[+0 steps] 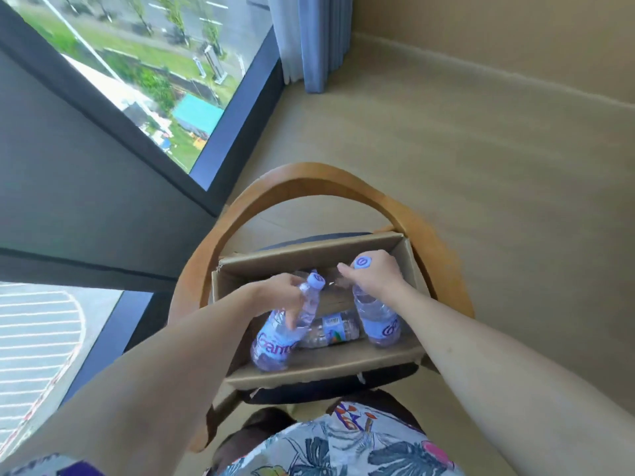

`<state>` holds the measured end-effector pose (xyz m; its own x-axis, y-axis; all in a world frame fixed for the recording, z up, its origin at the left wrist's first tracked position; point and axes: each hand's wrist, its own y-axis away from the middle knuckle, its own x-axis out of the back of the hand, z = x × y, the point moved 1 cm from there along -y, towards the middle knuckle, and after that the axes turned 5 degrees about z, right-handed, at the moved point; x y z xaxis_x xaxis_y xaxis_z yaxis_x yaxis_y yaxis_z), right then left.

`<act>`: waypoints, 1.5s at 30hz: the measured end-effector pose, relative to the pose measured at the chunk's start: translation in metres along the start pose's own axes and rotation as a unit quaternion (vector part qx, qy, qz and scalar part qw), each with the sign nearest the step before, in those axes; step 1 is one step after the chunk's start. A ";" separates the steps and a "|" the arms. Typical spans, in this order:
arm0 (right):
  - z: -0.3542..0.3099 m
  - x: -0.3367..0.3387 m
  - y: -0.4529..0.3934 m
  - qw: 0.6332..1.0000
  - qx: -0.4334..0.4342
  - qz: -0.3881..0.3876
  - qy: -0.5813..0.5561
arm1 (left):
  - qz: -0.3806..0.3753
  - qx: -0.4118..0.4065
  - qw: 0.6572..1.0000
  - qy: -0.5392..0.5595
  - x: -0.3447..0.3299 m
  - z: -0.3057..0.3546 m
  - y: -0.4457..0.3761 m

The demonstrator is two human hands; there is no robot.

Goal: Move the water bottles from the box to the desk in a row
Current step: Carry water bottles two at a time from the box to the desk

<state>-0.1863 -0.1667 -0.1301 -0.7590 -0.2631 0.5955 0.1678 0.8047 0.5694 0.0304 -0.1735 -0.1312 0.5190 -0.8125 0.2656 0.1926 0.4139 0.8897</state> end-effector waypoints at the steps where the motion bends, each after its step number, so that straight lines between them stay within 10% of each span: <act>1: -0.004 0.006 0.005 1.000 -0.009 0.013 -0.027 | 0.003 -0.011 0.999 0.035 0.009 0.010 0.008; 12: -0.027 0.086 0.109 0.930 -0.111 0.218 -0.274 | -0.076 -0.144 0.936 0.311 0.022 0.104 0.080; 25: 0.078 0.145 0.294 0.763 -0.206 0.414 -0.452 | -0.068 -0.262 0.957 0.105 -0.125 0.222 0.148; 45: 0.397 0.153 0.736 0.493 -0.310 0.664 -0.468 | -0.376 -0.366 0.838 -0.152 -0.674 0.271 0.384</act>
<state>-0.4283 0.5970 0.1553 0.3714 0.8720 0.3190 0.8479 -0.4585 0.2662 -0.4710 0.4223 0.1320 -0.1927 -0.9773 -0.0877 0.8864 -0.2117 0.4117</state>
